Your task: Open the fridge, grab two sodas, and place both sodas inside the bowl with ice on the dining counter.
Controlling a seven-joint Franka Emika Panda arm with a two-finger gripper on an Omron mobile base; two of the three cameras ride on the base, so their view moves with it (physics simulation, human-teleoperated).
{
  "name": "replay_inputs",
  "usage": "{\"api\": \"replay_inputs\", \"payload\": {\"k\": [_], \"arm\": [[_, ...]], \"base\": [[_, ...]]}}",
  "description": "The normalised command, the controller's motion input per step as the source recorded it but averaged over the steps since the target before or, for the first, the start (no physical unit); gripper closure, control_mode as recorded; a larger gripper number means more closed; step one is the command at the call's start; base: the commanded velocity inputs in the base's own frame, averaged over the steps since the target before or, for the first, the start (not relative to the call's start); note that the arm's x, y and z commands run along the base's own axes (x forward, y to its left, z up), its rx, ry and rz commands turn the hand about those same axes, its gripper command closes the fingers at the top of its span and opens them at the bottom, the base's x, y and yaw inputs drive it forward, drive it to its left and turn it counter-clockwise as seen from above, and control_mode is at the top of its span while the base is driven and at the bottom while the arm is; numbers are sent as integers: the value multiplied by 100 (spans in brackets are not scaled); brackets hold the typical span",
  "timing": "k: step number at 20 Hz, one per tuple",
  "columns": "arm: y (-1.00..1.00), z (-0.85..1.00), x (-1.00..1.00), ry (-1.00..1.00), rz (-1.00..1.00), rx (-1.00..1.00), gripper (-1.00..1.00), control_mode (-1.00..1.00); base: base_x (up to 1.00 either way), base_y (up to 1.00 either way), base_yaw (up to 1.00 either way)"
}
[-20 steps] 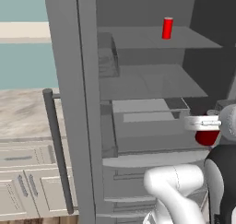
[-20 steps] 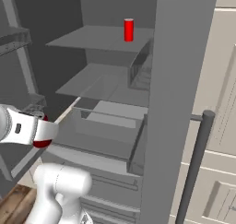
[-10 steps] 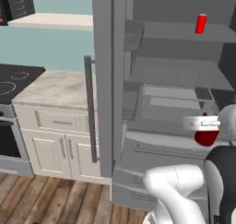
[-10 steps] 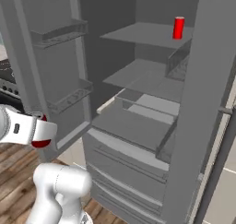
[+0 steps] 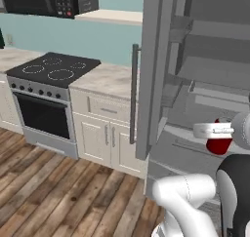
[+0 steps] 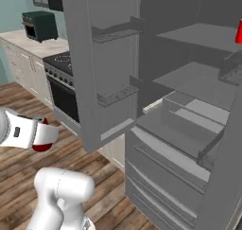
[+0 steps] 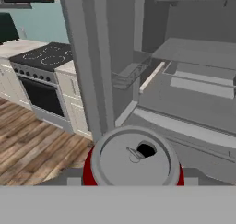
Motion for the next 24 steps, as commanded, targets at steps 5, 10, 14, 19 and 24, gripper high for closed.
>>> {"api": "replay_inputs", "payload": {"k": [5,10,14,19,24], "arm": [[0,0,0,0,0,0,100,100],[0,0,0,0,0,0,100,100],[0,0,0,0,0,0,100,100],[0,0,0,0,0,0,100,100],[0,0,0,0,0,0,100,100]], "base": [[-49,22,42],[-43,30,44],[-33,36,47],[-33,29,49],[-40,20,48]]}}
